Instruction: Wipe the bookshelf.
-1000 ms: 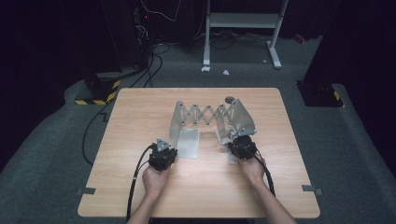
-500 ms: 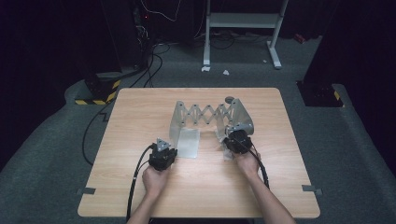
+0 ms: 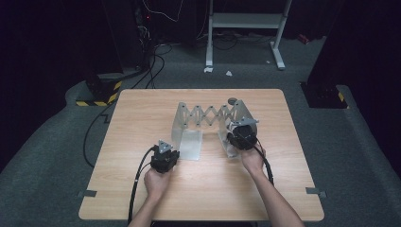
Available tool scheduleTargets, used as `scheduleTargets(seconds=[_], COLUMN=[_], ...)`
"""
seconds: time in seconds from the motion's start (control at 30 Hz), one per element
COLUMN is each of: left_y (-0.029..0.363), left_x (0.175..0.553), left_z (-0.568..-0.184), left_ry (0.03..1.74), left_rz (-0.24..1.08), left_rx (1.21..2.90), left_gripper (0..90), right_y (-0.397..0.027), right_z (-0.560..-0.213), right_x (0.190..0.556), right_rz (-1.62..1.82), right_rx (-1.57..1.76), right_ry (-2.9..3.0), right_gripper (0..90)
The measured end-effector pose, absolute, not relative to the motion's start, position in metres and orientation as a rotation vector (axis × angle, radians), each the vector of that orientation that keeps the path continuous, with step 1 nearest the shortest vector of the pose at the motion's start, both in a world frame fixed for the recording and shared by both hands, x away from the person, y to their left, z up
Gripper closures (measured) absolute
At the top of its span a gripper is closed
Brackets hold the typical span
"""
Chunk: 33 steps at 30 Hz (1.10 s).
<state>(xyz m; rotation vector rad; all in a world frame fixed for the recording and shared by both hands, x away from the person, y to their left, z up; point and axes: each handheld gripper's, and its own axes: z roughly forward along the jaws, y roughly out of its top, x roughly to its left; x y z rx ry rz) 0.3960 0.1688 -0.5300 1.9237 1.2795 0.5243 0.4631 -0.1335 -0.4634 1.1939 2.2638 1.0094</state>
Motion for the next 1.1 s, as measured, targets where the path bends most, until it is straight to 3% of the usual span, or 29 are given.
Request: scheduleTargets(seconds=[0.47, 1.1], left_y=[0.169, 0.169], left_x=[0.396, 0.396], left_z=[-0.530, -0.530], left_ry=[1.280, 1.282], left_rz=[0.524, 0.521], left_rx=[1.924, 1.922], left_gripper=[82.6, 82.6], right_y=[-0.137, -0.134], right_z=[-0.415, -0.405], right_x=[0.463, 0.471], right_rz=[1.108, 1.134], right_rx=[1.138, 1.147], right_ry=[2.215, 2.202], right_gripper=[79.9, 79.8])
